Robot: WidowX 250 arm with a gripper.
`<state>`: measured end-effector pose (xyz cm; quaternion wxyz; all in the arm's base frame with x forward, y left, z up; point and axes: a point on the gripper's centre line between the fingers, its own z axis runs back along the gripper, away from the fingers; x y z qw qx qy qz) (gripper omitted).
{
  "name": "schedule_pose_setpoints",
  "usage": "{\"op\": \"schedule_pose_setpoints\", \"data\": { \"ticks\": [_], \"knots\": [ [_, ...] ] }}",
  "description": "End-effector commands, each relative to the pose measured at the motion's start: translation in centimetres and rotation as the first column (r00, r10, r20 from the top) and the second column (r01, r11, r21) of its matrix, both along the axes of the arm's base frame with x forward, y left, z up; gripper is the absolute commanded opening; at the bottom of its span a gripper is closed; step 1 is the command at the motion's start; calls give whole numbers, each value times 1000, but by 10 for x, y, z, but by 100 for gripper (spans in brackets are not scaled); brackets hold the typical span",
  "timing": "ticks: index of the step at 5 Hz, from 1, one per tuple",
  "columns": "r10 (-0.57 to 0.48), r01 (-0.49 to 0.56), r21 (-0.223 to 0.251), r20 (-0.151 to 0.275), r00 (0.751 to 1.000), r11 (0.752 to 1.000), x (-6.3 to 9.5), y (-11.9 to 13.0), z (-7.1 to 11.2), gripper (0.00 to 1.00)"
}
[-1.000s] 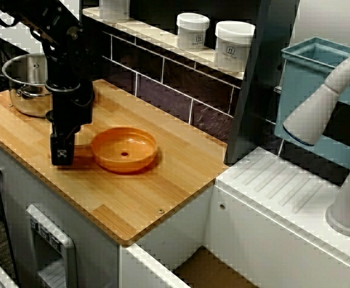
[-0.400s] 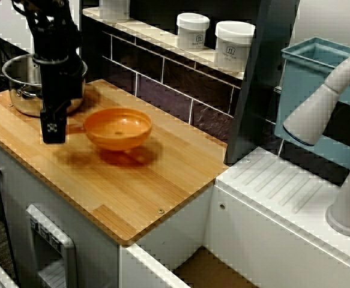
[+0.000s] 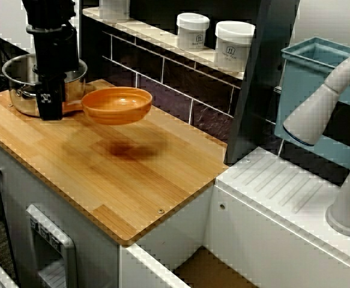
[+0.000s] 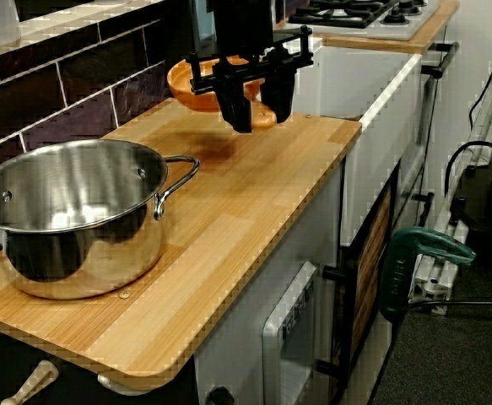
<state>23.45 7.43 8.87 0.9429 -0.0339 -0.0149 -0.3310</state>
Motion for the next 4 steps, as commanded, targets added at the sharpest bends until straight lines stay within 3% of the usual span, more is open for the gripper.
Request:
{"op": "schedule_pose_setpoints", "data": {
  "ticks": [1, 3, 4],
  "knots": [
    [-12, 12, -40, -7, 1000, 999, 1, 45, 20, 0],
    [0, -6, -114, -54, 999, 993, -10, 85, 36, 0],
    [-36, 24, -148, -78, 996, 989, -16, 90, 42, 0]
  ]
}}
